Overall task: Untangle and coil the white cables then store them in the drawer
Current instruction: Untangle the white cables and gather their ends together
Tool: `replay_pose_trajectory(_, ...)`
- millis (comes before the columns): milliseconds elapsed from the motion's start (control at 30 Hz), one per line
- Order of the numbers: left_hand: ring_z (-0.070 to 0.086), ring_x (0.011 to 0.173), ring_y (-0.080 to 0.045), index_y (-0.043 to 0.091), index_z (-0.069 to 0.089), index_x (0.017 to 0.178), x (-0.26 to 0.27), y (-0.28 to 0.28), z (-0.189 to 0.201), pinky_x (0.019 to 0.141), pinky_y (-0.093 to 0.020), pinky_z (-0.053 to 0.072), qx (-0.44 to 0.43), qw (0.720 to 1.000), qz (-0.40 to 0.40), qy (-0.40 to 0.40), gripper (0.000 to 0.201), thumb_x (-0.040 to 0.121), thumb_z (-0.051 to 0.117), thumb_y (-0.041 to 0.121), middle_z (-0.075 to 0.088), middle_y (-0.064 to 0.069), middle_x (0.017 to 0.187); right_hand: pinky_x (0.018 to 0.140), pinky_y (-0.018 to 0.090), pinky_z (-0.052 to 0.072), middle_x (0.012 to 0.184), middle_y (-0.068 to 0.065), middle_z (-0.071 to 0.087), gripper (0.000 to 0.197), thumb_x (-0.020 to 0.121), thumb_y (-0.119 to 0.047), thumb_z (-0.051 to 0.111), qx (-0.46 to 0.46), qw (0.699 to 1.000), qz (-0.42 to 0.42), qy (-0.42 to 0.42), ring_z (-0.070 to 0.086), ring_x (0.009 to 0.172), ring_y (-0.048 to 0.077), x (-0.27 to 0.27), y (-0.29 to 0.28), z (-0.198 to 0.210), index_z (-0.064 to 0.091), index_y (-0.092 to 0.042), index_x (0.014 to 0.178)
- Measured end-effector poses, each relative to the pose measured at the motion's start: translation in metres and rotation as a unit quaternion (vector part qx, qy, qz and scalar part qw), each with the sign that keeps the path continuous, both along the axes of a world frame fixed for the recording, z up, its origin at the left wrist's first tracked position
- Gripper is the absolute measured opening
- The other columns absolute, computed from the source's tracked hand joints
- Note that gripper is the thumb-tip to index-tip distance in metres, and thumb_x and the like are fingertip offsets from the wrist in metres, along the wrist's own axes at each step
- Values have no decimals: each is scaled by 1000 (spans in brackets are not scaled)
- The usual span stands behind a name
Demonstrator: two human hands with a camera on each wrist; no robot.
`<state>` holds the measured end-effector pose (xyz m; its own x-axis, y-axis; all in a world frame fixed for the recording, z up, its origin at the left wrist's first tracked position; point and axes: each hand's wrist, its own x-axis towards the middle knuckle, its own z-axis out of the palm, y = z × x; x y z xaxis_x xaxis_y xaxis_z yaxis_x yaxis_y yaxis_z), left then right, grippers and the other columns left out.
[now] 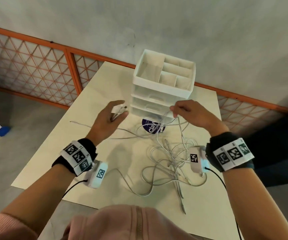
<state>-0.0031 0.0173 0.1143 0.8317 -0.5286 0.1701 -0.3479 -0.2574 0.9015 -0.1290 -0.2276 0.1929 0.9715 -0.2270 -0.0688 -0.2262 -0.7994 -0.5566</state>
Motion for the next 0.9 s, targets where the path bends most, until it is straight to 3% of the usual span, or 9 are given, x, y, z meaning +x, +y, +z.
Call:
replay_pose_trajectory(167,47,48,10,9,64,107,-29,-39,28,54,-6,33,6,981,-192,7,21,88,65,18,51,18,67,63,24,38,68,6,58,38,99,-36,41,31,997,74,-1,50,61,17,17,43,4,61,-21,71)
replay_pose_trajectory(267,46,54,3,15,61,80,-27,-40,20,58,-12,32,-13,985,-168,-30,17,92,54,26,53,12,63,63,19,39,63,-10,48,38,99,-39,39,77,995,65,-14,46,59,5,15,43,15,61,-24,71)
replay_pose_trajectory(367,40,52,-9,27,50,76,-15,-29,20,55,-18,31,-51,992,-82,-81,17,92,47,27,50,-4,59,60,20,39,60,-6,48,41,93,-43,51,97,994,55,14,47,55,5,6,22,1,55,-7,73)
replay_pose_trajectory(467,44,54,-16,17,51,80,3,-19,23,53,-21,29,-64,989,25,-133,17,95,44,20,50,-15,64,64,25,39,62,-2,55,38,94,-41,50,68,994,21,82,53,60,9,-9,-8,-38,54,-10,73)
replay_pose_trajectory(567,45,51,1,10,53,83,24,-4,20,50,-16,29,-74,980,135,-129,21,98,43,22,46,-2,60,66,24,40,66,-2,58,33,96,-37,48,54,986,-26,158,55,66,14,-29,-34,-79,55,-18,70)
replay_pose_trajectory(633,45,50,-3,6,55,82,34,4,10,50,-22,29,-48,976,178,-114,25,98,45,21,42,6,55,69,28,40,67,-1,61,30,96,-34,49,69,980,-51,178,57,68,14,-41,-46,-96,57,-18,71)
replay_pose_trajectory(700,47,53,-13,5,59,83,37,10,-6,56,-28,30,18,980,185,-75,25,97,48,22,50,-1,58,76,32,42,68,0,62,26,95,-29,53,77,982,-70,157,59,69,15,-47,-53,-102,60,-19,72)
replay_pose_trajectory(800,61,88,-38,3,58,111,32,12,-22,71,-35,42,114,975,192,19,27,92,57,21,67,-21,93,70,24,42,62,-1,58,20,92,-25,57,101,987,-85,95,56,62,5,-47,-51,-84,64,-20,74)
replay_pose_trajectory(900,62,73,-23,9,48,126,16,3,-19,67,-25,41,67,986,155,19,43,88,64,20,61,-12,74,58,18,41,57,-1,55,17,92,-21,58,89,993,-56,58,49,49,-1,-36,-38,-53,70,-17,80)
